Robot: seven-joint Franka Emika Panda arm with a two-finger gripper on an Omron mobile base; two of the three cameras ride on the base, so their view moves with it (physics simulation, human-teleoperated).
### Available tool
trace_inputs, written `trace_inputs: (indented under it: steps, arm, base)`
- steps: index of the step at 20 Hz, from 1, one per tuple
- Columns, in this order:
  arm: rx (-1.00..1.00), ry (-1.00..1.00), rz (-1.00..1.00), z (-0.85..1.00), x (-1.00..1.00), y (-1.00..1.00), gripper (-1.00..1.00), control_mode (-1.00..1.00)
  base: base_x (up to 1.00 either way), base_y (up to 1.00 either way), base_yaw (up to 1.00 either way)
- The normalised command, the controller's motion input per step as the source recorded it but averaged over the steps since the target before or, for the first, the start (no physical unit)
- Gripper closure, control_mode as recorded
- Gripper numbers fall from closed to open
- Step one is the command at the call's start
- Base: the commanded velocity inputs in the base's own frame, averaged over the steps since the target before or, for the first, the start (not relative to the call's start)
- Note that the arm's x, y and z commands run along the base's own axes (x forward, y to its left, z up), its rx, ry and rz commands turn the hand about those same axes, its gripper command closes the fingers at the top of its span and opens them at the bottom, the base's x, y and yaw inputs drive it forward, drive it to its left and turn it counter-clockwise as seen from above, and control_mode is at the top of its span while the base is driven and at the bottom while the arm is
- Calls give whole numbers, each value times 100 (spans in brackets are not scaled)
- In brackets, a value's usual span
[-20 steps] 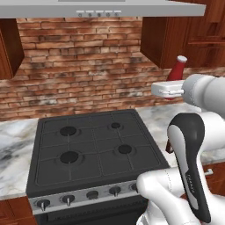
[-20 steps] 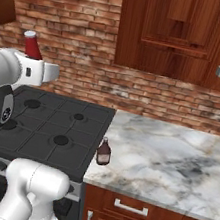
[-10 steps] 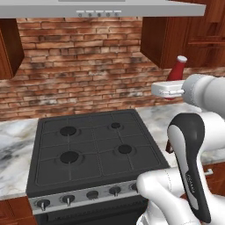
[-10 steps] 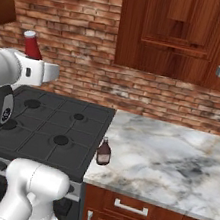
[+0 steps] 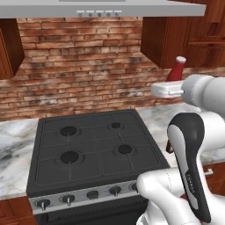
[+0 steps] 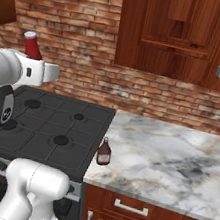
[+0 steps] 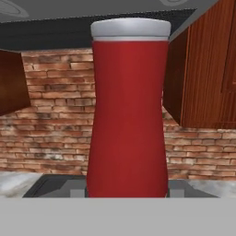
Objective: Take 2 condiments from the cabinet and move them on the counter near the stove.Make sure the condiments are lined up with each other, next to each other.
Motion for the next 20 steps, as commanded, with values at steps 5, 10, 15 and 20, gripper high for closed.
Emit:
trace_inputs:
  steps: [5,10,15,20]
  arm:
    - [-11,20,12,-30,18,0,100,-100]
    - [-13,20,15,-36,27,0,100,-100]
    - [-1,9,17,-31,12,-26,100,-100]
    - [0,1,13,-37,11,-43,100,-100]
  base:
    - [0,0,0]
    - [0,0,0]
    - [0,0,0]
    - [0,0,0]
